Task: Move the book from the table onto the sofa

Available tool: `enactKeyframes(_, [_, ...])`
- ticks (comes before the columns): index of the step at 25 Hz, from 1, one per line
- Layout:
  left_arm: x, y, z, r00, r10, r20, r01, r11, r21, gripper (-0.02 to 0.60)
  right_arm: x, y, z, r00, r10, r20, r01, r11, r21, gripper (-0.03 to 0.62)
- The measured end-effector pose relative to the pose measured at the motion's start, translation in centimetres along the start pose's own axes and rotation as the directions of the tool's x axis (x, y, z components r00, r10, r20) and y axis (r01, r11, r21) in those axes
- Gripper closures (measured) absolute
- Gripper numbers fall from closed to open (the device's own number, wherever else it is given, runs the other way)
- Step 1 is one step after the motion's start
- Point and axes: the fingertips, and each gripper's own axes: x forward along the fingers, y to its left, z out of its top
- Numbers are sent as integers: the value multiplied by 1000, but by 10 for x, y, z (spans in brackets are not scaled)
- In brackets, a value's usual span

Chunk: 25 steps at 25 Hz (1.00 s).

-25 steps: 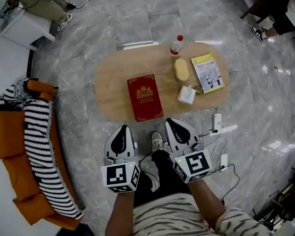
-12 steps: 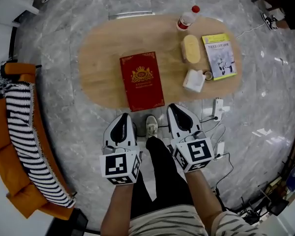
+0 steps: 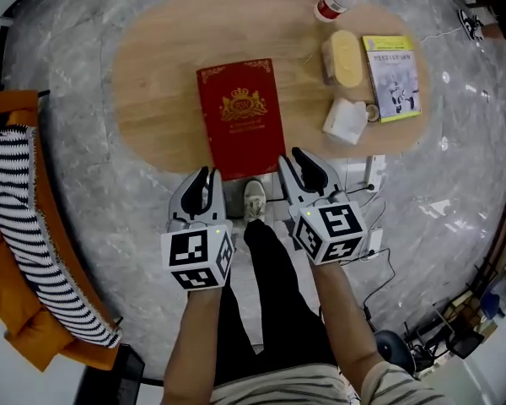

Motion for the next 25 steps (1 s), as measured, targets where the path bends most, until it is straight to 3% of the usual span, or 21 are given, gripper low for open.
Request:
enactKeyframes(13, [61,20,-58,985,-57,-163,36,991,-129,389,59,-32,-60,984,53,-171,-30,991,132,352])
enactKeyframes(21, [88,35,-81,970,-80,-229,32,978,-206,354,84,-50,-85,965,82,-251,-29,977,210,309])
enactKeyframes(25, [98,37,-95,956,-119,-267,44,962,-271,338,91,-53,-96,955,126,-267,-39,950,311,298])
